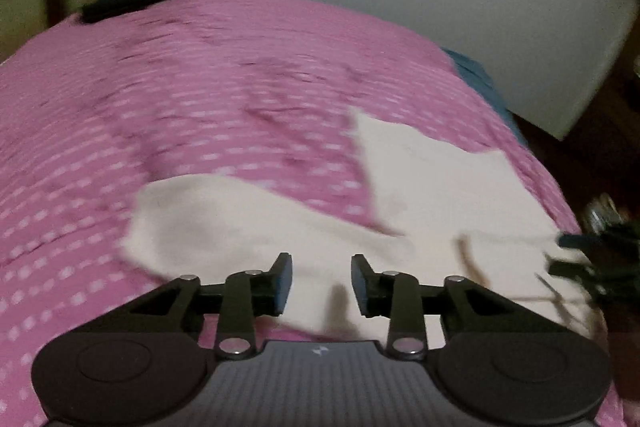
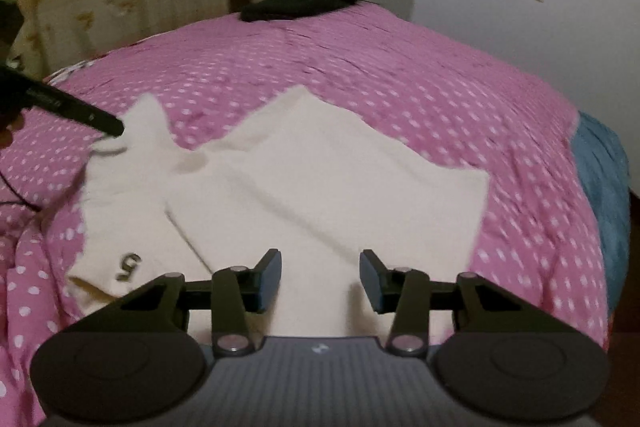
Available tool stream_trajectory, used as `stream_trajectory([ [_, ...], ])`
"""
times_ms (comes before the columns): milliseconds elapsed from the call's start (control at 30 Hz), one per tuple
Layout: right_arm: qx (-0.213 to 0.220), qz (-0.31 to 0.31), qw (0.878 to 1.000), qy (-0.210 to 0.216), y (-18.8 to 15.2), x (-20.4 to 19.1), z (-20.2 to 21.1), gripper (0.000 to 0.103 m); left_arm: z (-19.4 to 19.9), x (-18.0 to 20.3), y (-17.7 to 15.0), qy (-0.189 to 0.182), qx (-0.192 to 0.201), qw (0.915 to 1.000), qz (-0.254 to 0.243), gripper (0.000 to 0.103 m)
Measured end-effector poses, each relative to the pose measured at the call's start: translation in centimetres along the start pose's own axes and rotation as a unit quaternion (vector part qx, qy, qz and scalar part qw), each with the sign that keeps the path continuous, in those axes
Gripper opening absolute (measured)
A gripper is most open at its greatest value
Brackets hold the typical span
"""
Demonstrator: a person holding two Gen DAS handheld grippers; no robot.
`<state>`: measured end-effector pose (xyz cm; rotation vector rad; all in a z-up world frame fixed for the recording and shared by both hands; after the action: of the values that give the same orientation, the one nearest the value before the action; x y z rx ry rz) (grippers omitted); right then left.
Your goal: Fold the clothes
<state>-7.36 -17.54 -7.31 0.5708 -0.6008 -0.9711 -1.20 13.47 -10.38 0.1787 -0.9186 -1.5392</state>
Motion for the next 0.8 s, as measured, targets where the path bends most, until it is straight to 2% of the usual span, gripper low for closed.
stream_trajectory([
  [133, -0.007, 0.027, 0.999, 0.018, 0.7, -1.9, -1.1, 0.043, 1.2, -4.0, 0.0, 0.041, 0.010, 0.9979, 0.048, 0.044],
  [233, -0.005, 0.034, 0.999, 0.020, 1.1, -2.4, -1.5, 0.043, 2.3, -6.3, 0.7, 0.056, 0.014, 0.9952, 0.078, 0.046],
  [333, -0.003, 0.035, 0.999, 0.022, 1.3, -2.6, -1.4, 0.043, 4.0, -7.6, 2.3, 0.073, 0.024, 0.9937, 0.082, 0.048],
  [467, 0.000, 0.034, 0.999, 0.019, 1.3, -2.4, -1.1, 0.044, 6.8, -7.5, 5.3, 0.107, 0.043, 0.9922, 0.046, 0.052],
  [533, 0.004, 0.030, 0.999, 0.019, 1.4, -2.3, -1.0, 0.044, 8.4, -7.1, 6.8, 0.131, 0.056, 0.9897, 0.013, 0.060],
  [600, 0.006, 0.027, 0.999, 0.019, 1.5, -2.1, -0.8, 0.044, 9.4, -7.1, 7.8, 0.174, 0.068, 0.9820, -0.025, 0.064],
  [700, 0.012, 0.026, 0.999, 0.017, 1.7, -2.0, -0.7, 0.044, 10.9, -6.8, 9.4, 0.238, 0.085, 0.9642, -0.081, 0.071],
  [800, 0.016, 0.023, 0.999, 0.016, 1.8, -2.0, -0.6, 0.044, 9.1, -7.2, 7.9, 0.210, 0.066, 0.9745, -0.046, 0.069],
])
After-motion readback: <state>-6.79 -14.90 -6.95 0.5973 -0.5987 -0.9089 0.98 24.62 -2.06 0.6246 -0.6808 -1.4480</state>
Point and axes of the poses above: each gripper's, at about its wrist camera, not at the fingertips, and z roughly against the way its jaws point, x to its right, y to its top, the point moved 10 cm from there along -z, roughly the way its jaws point, and after that the axes turned 12 degrees about -y, right-handed, at the moved point
